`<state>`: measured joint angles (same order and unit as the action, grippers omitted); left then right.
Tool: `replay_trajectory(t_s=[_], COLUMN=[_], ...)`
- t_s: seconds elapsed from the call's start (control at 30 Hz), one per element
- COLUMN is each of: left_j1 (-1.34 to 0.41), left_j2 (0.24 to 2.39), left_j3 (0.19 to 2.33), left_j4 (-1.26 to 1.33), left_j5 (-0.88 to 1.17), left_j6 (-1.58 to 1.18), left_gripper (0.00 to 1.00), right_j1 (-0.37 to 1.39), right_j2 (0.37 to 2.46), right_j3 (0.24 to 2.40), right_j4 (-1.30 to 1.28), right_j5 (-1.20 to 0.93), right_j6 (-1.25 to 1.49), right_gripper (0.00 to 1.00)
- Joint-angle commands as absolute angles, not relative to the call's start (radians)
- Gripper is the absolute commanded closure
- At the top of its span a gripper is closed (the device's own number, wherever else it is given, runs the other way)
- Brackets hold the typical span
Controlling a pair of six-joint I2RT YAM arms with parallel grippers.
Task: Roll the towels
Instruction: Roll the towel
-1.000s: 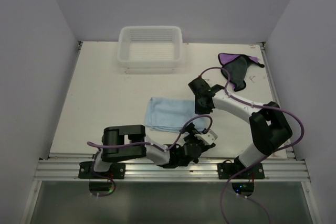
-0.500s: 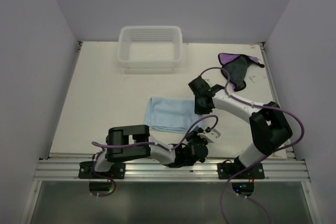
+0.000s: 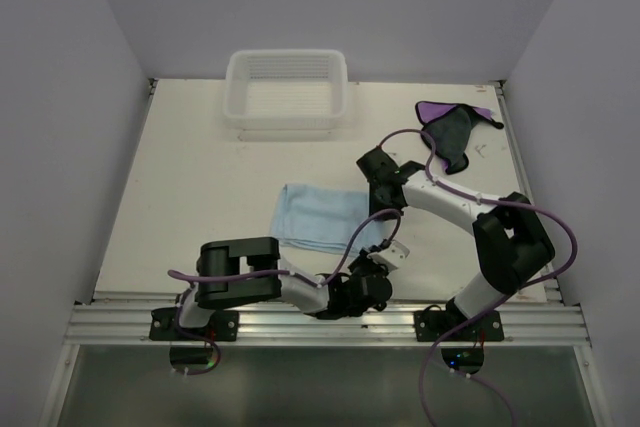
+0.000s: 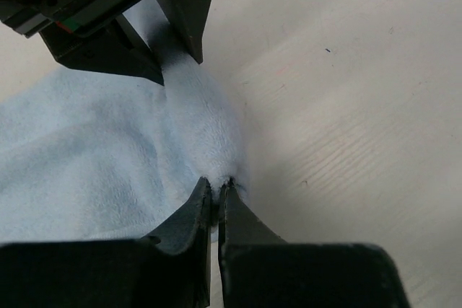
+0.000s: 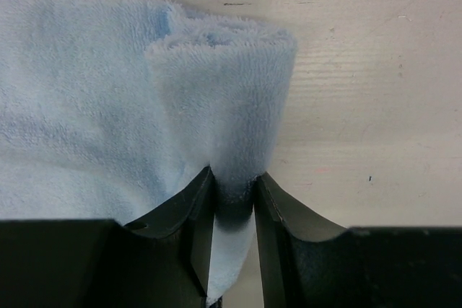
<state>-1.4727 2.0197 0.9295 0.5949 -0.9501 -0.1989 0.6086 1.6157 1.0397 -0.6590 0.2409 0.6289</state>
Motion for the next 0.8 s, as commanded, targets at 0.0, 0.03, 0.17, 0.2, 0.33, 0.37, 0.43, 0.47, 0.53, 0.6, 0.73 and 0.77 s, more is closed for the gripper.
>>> replay_trajectory(t_s=[0.0,0.03,0.17,0.2,0.33,0.37,0.43,0.47,0.53,0.6,0.73,0.77], left_j1=[-1.467,-1.465,-1.450,-1.444,-1.434,-1.434,-1.434,-1.436,-1.436,-1.436,-1.436,-1.436], left_j2=[1.950,1.936,1.889,1.881,1.844,1.836,1.824,1.821,1.809,1.799,1.773,1.769], left_j3=[0.891,0.884,0.832,0.810,0.781,0.778,0.769,0.764,0.753,0.747,0.729,0.723], left_j4=[0.557,0.545,0.535,0.537,0.508,0.502,0.485,0.486,0.483,0.480,0.472,0.469], left_j5=[-0.928,-0.914,-0.879,-0.871,-0.841,-0.835,-0.819,-0.815,-0.810,-0.815,-0.818,-0.819], left_j6=[-0.343,-0.392,-0.495,-0.512,-0.592,-0.606,-0.649,-0.656,-0.667,-0.669,-0.686,-0.689], left_gripper=[1.00,1.00,1.00,1.00,1.00,1.00,1.00,1.00,1.00,1.00,1.00,1.00], right_j1=[0.609,0.607,0.607,0.609,0.609,0.607,0.607,0.607,0.607,0.609,0.606,0.607], right_j2=[1.615,1.617,1.621,1.623,1.632,1.635,1.644,1.646,1.654,1.660,1.678,1.680], right_j3=[1.091,1.095,1.109,1.111,1.121,1.123,1.126,1.126,1.129,1.131,1.138,1.140], right_j4=[-0.664,-0.661,-0.661,-0.660,-0.658,-0.658,-0.655,-0.655,-0.649,-0.646,-0.643,-0.644], right_j5=[0.259,0.258,0.255,0.253,0.262,0.264,0.264,0.264,0.264,0.264,0.267,0.271], right_j6=[0.637,0.637,0.637,0.637,0.634,0.632,0.630,0.630,0.629,0.627,0.624,0.623], right_gripper=[0.69,0.68,0.63,0.62,0.57,0.57,0.57,0.57,0.57,0.56,0.55,0.54])
